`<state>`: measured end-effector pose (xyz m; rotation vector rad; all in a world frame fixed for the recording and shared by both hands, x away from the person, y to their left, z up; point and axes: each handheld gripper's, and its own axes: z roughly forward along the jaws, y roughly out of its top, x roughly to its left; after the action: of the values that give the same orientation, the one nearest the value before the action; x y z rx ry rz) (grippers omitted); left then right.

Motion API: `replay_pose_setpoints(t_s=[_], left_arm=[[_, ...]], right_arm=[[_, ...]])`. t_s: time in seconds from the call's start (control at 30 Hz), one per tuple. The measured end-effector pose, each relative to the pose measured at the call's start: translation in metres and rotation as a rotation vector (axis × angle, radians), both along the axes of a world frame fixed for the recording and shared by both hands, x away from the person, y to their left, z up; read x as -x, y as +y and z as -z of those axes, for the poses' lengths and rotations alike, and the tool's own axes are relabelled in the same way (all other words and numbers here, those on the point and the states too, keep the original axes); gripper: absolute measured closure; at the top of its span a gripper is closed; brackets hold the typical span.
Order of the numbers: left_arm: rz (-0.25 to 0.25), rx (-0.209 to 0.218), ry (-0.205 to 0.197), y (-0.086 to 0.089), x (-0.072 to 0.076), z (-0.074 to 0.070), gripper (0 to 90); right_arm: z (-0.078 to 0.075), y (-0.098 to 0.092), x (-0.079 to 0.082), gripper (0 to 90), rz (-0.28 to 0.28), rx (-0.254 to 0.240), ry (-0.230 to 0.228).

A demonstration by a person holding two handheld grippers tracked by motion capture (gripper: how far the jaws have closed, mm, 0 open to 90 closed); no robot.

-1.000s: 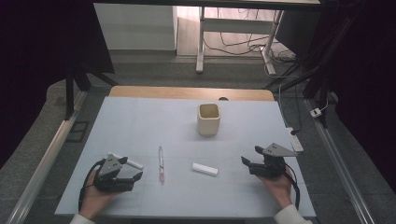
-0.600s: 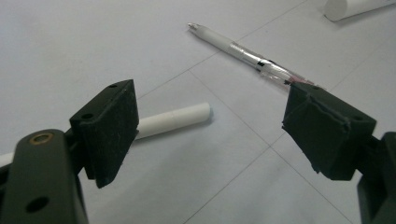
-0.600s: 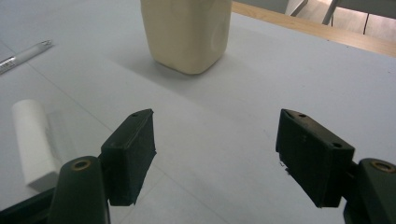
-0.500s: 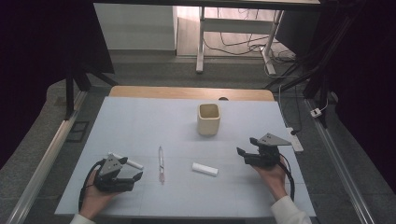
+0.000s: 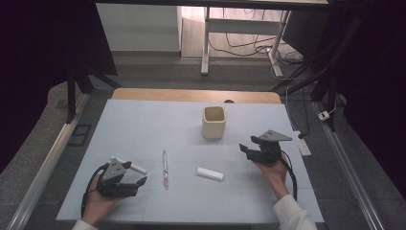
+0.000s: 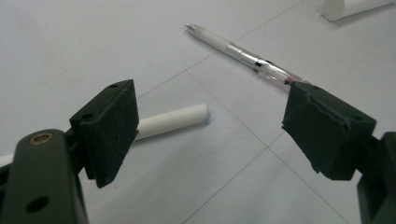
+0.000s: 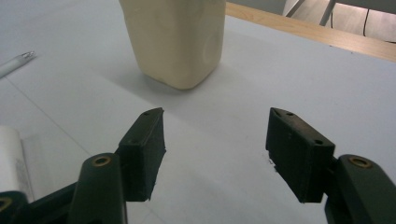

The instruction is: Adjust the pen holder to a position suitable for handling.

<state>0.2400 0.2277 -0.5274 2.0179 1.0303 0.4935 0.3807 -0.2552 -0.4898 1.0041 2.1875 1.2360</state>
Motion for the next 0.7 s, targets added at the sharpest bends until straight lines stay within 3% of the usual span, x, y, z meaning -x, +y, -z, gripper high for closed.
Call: replay_pose_setpoints(t_s=[0.2,0.7], left_arm=[[-0.003,0.0,-0.001,0.001,0.0,0.0,18.2],[0.004,0.0,0.0,0.0,0.0,0.0,18.3]], right_arm=[[0.001,0.005,-0.011,52.2,0.028,0.0,0.003],[0.001,0.027,-0.031,77.2,0.016,0.025,-0.035]])
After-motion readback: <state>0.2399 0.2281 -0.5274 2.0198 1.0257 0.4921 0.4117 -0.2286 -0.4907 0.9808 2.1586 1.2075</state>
